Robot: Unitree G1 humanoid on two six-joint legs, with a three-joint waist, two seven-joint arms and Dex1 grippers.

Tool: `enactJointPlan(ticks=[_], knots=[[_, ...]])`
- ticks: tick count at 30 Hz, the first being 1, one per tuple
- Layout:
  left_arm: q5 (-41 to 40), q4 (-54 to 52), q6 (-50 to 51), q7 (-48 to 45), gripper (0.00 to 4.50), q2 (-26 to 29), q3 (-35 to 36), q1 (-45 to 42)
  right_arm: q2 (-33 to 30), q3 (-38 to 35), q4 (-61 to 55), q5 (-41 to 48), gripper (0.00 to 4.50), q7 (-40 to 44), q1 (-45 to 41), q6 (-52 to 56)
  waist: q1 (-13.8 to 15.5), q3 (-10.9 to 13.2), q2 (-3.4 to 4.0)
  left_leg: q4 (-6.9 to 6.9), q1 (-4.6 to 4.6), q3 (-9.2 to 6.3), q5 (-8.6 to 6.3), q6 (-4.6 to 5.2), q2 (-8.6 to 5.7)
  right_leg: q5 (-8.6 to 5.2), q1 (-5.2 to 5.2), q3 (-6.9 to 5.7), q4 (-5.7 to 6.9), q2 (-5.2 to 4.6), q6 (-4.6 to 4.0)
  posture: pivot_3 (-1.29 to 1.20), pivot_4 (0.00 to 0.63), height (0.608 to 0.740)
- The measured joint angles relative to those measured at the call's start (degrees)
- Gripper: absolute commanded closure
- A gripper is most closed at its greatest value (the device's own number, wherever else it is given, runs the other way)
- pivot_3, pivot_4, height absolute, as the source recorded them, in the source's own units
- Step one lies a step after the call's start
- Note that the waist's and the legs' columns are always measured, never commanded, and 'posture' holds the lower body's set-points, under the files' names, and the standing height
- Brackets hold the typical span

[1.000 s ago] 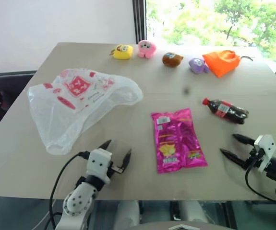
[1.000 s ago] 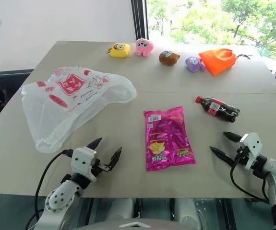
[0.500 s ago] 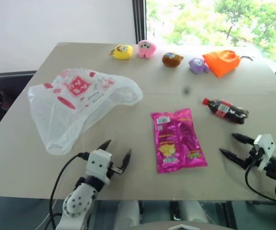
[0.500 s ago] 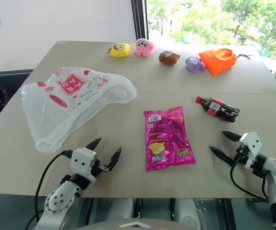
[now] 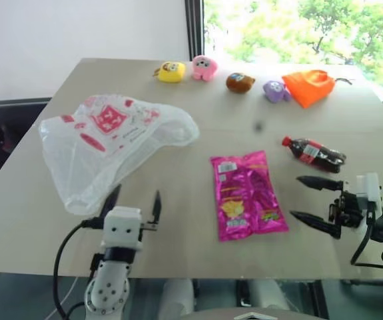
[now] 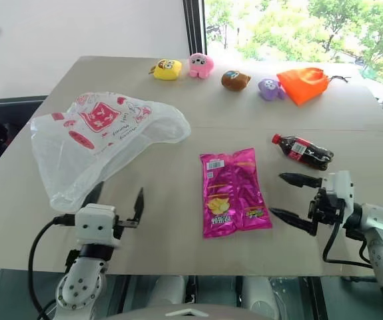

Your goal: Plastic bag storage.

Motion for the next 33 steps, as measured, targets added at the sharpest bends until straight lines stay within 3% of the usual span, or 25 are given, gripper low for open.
enactJointPlan(ticks=[3,10,29,33], knots=[[-0.3,-0.8,4.2,4.0,0.06,-4.0,3.6,-1.5,-0.1,1.4,-1.0,-0.2,0.01,0.8,0.0,0.1,-0.1,0.0,-0.06,0.01,0.0,0.0,0.0,0.01,-0.01,0.01,0.0,0.0,0.0,0.01,0.01,0.0,0.15,0.74],[0.1,-0.3,9.3,5.7,0.06,-2.9,8.4,-7.2,-0.9,1.5,0.9,-1.5,0.01,3.3,-0.7,-0.5,-0.1,0.1,-0.12,0.02,0.0,0.0,0.0,0.01,-0.03,0.09,0.01,0.0,0.0,0.03,0.14,0.0,0.15,0.74],[12.9,-1.8,-0.4,7.1,0.06,0.0,2.6,-1.3,-0.7,1.4,4.9,-2.8,0.01,5.2,0.0,-3.5,-0.1,0.1,-0.16,0.01,0.01,0.04,-0.01,0.02,-0.02,0.05,0.01,0.04,0.0,0.02,0.09,0.0,0.15,0.74],[12.8,-1.7,0.9,8.1,0.06,-1.2,5.4,-2.1,-0.7,1.4,5.2,-2.8,0.01,5.8,-0.1,-4.2,-0.2,0.1,-0.16,0.01,0.04,0.01,-0.01,0.02,0.02,0.05,0.0,0.01,0.02,0.06,0.08,0.0,0.15,0.74]])
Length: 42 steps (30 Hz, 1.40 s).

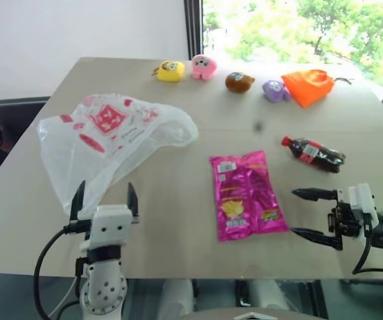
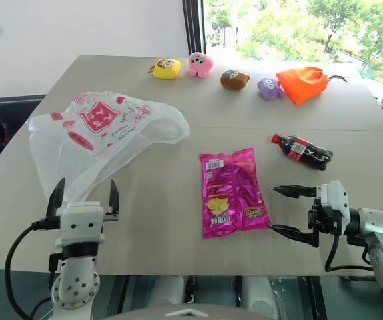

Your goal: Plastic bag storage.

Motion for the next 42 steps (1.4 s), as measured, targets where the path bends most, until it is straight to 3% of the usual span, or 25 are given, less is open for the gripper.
enactJointPlan(ticks=[6,16,20,27,32,35,42], knots=[[-1.7,4.5,4.5,0.4,0.06,0.7,6.3,-3.6,0.2,0.0,1.3,-0.3,0.01,0.6,-1.1,-0.6,0.0,0.0,0.01,0.03,-0.01,0.02,0.0,0.0,-0.02,0.04,0.01,0.01,0.01,-0.02,0.07,0.0,0.15,0.74],[-4.5,14.4,8.5,-4.0,0.06,5.7,6.0,-10.6,1.3,0.1,1.5,-1.0,0.01,0.3,-1.1,-1.3,0.0,0.0,0.01,0.03,-0.01,0.03,0.0,0.0,-0.02,0.05,0.01,-0.01,0.04,-0.03,0.08,0.0,0.15,0.74],[-6.3,14.4,8.4,-3.2,1.17,5.0,7.0,-10.6,1.3,0.1,1.5,-1.1,0.0,-0.2,-0.9,-1.3,0.0,0.0,0.01,0.03,0.01,0.04,0.0,0.0,-0.01,0.05,0.0,0.01,0.05,-0.03,0.08,0.0,0.15,0.74],[-8.8,14.3,8.4,-3.1,4.48,4.6,8.3,-10.9,1.1,0.1,1.1,-1.0,0.0,-3.4,-0.6,1.1,0.0,0.0,0.01,0.05,0.01,0.06,0.0,0.0,-0.02,0.06,0.01,0.03,0.08,-0.04,0.09,0.0,0.15,0.74],[-12.8,13.9,7.5,-3.9,4.48,3.7,8.3,-12.6,1.5,0.0,-1.0,2.4,0.0,-12.3,-2.8,13.2,0.0,0.0,0.01,0.06,0.02,0.04,0.01,-0.01,-0.01,0.06,0.0,0.02,0.13,-0.05,0.08,0.0,0.15,0.74],[-17.5,13.4,6.8,-6.6,4.48,3.3,7.4,-14.7,4.8,0.3,-3.7,8.2,0.0,-21.9,-6.6,25.7,-0.1,0.0,0.02,0.06,0.02,0.04,0.01,-0.01,0.0,0.06,0.0,0.03,0.16,-0.04,0.07,0.0,0.15,0.74],[-21.9,9.5,9.5,-9.1,4.48,2.3,3.8,-18.0,10.7,5.0,-4.1,9.7,0.0,-36.7,-14.9,41.5,0.0,0.0,0.01,0.08,-0.07,0.01,0.01,-0.01,-0.04,0.07,-0.02,0.0,0.13,-0.05,0.09,0.0,0.15,0.74]])
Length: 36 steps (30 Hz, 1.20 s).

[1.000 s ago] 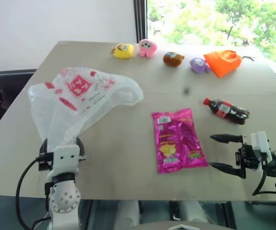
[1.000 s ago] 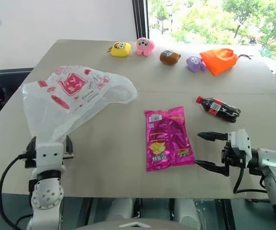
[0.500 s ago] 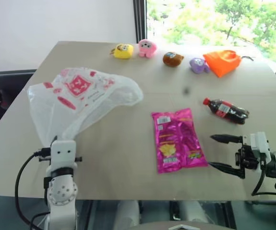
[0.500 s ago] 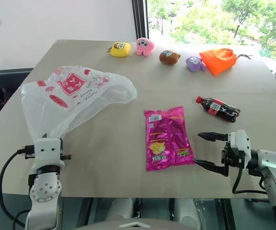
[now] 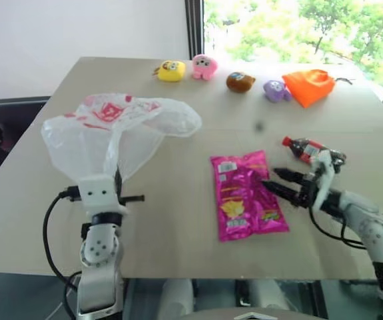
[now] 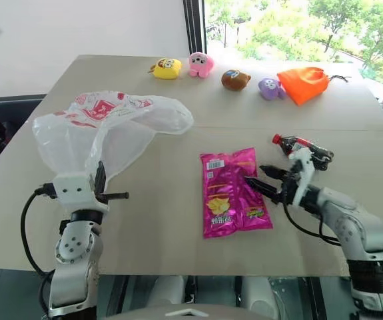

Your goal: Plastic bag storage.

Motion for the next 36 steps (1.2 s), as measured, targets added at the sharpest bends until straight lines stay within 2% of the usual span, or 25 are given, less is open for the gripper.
enactJointPlan(ticks=[5,11,14,20,22,27,30,31,32,34,36], knots=[[0.1,-0.3,0.8,0.0,4.48,0.3,0.0,-0.3,-0.1,6.1,-1.0,-3.5,0.0,-3.1,-2.3,5.1,-0.1,0.0,0.0,0.0,-0.02,-0.02,0.0,0.0,0.0,0.0,-0.01,-0.03,-0.02,0.01,0.01,0.0,0.15,0.74],[0.2,-0.4,0.8,0.2,4.48,0.3,-0.1,0.6,-2.2,12.6,-4.4,-11.2,0.0,-5.1,-4.4,5.1,-0.2,-0.1,-0.11,0.0,0.02,-0.03,0.0,0.0,0.01,0.0,0.0,-0.04,-0.01,0.02,0.0,0.0,0.15,0.74],[0.3,-0.4,0.8,0.3,4.5,0.3,-0.3,0.7,-2.9,14.8,-4.5,-14.9,0.78,-5.4,-4.9,3.4,-0.2,-0.2,-0.24,0.0,0.04,-0.02,0.0,0.0,0.01,0.0,0.01,-0.03,0.0,0.02,0.01,0.0,0.15,0.74],[0.7,-0.3,0.1,0.4,4.5,0.2,-0.8,0.7,-5.3,17.3,-4.0,-22.2,3.69,-4.6,-4.7,-2.2,0.0,-0.2,-0.31,0.01,0.02,-0.03,0.0,0.0,0.0,0.0,0.02,-0.05,-0.01,0.0,0.0,0.0,0.15,0.74],[0.7,-0.3,0.0,0.4,4.5,0.2,-1.3,0.6,-5.3,17.4,-3.7,-23.5,4.47,-4.5,-4.6,-3.8,0.0,-0.2,-0.31,0.01,0.01,-0.03,0.0,0.0,0.0,0.0,0.01,-0.05,-0.02,0.0,0.0,0.0,0.15,0.74],[0.7,0.7,-0.4,0.3,4.5,0.3,-1.8,-0.8,-4.4,16.5,-2.7,-24.9,4.47,-3.9,-3.4,-7.5,0.0,-0.2,-0.31,0.01,0.0,-0.03,0.0,0.0,0.0,0.0,0.0,-0.05,-0.02,0.0,0.0,0.0,0.15,0.74],[0.7,1.7,-0.8,0.3,4.5,0.7,-2.0,-1.7,-2.8,13.7,-2.8,-22.7,4.47,-2.0,-2.8,-8.9,-0.1,-0.2,-0.3,0.0,0.0,-0.02,0.0,0.0,0.0,0.0,-0.01,-0.04,-0.02,0.01,0.0,0.0,0.15,0.74],[0.7,1.9,-0.9,0.2,4.5,0.7,-2.0,-1.8,-2.7,12.9,-2.9,-21.9,3.92,-1.6,-2.8,-9.0,-0.1,-0.2,-0.3,0.0,-0.01,-0.03,0.0,0.0,0.0,0.0,-0.01,-0.05,-0.02,0.01,0.0,0.0,0.15,0.74],[0.7,2.2,-1.1,0.2,4.5,0.8,-2.0,-1.9,-2.5,11.1,-3.1,-20.6,3.65,-1.2,-2.8,-8.8,-0.1,-0.2,-0.3,0.0,-0.01,-0.03,0.0,0.0,0.0,0.0,-0.01,-0.06,-0.03,0.01,0.0,0.0,0.15,0.74],[0.6,2.8,-1.3,0.2,4.5,1.0,-2.0,-2.1,-2.5,8.6,-3.6,-19.1,2.72,-0.9,-2.8,-8.8,-0.1,-0.2,-0.3,0.0,-0.02,-0.03,0.0,0.0,0.0,0.0,-0.02,-0.06,-0.03,0.01,0.0,0.0,0.15,0.74],[0.6,3.2,-1.4,0.2,4.5,1.1,-2.0,-2.3,-3.1,5.9,-4.4,-18.4,1.65,-1.0,-2.8,-8.8,0.0,-0.2,-0.3,0.0,-0.05,-0.04,0.0,0.0,0.0,0.0,-0.02,-0.08,-0.06,0.0,0.0,0.0,0.15,0.74]])
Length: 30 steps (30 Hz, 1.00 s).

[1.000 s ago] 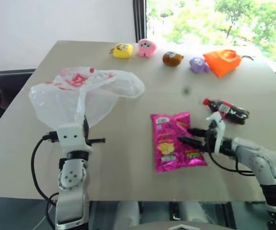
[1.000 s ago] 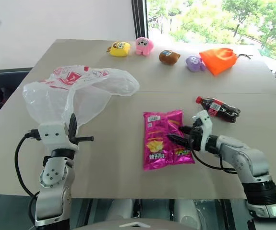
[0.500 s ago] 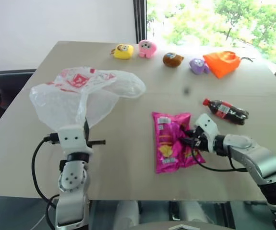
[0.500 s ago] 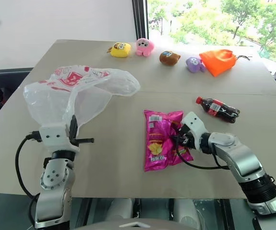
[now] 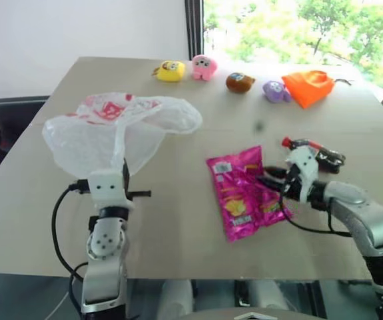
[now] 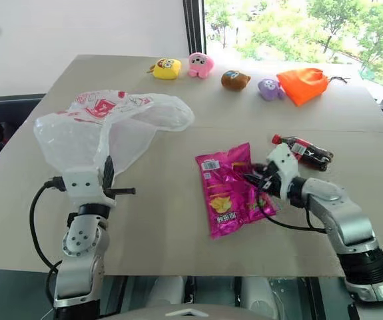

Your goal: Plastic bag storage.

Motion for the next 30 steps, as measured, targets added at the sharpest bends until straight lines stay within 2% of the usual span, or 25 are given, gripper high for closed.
enactJointPlan(ticks=[3,4,7,10,14,20,25,30], knots=[[-0.1,1.1,-0.4,-0.1,4.5,0.2,0.0,-0.5,-0.6,-2.7,-0.5,0.2,0.23,-1.4,-0.4,1.2,0.0,0.0,0.0,0.0,0.0,0.0,0.0,0.0,0.0,0.0,0.0,0.0,0.0,0.0,0.0,0.0,0.15,0.74],[-0.2,1.4,-0.7,-0.3,4.5,0.2,-0.2,-0.5,-0.3,-3.6,-0.5,0.6,0.11,-2.7,-0.4,2.9,-0.1,0.0,0.0,-0.01,0.01,0.01,0.0,0.0,0.0,0.0,0.0,0.0,0.0,0.0,0.0,0.0,0.15,0.74],[-0.4,2.3,-1.3,-0.5,4.5,0.3,-0.3,-0.7,2.1,-6.3,-0.6,3.8,0.11,-6.5,-0.4,10.2,-0.1,0.0,0.0,-0.03,0.01,0.0,0.0,0.0,0.03,0.0,-0.01,0.0,0.02,0.0,-0.01,0.0,0.15,0.74],[-0.4,3.2,-1.8,-0.6,4.5,0.4,-0.4,-1.1,4.8,-7.2,-1.3,10.2,0.11,-9.8,0.2,22.8,-0.1,0.0,0.01,-0.04,-0.03,0.0,0.0,0.0,0.03,0.0,-0.05,0.01,0.02,-0.01,-0.01,0.0,0.15,0.74],[-0.4,3.3,-2.3,-0.8,4.5,0.5,-0.5,-1.3,5.9,-7.2,-4.4,15.1,0.11,-10.6,1.2,29.9,-0.1,0.0,0.02,-0.05,-0.05,-0.01,0.0,0.0,0.01,0.0,-0.07,0.0,0.0,-0.02,0.0,0.0,0.15,0.74],[-0.4,3.8,-2.3,-1.2,4.5,0.7,-0.5,-1.4,3.7,-1.0,-8.0,12.7,0.11,-10.5,1.5,28.5,-0.4,0.0,0.01,-0.05,-0.01,-0.02,0.0,0.0,0.02,0.0,-0.06,0.0,0.01,0.0,0.0,0.0,0.15,0.74],[-0.4,3.8,-2.3,-1.1,4.5,0.6,-0.8,-1.3,-0.3,6.4,-8.6,6.3,0.11,-8.9,0.9,22.6,-1.1,-0.1,-0.11,-0.05,0.02,-0.02,0.0,0.0,0.01,0.0,-0.03,0.01,0.01,0.0,0.0,0.0,0.15,0.74],[-0.2,3.8,-2.3,-0.9,4.5,0.4,-1.0,-1.1,-2.3,9.5,-7.6,2.1,0.11,-6.9,1.0,17.6,-1.3,-0.3,-0.41,-0.05,0.07,-0.02,0.0,0.0,0.02,0.0,0.02,0.0,0.01,-0.01,0.0,0.0,0.15,0.74]])
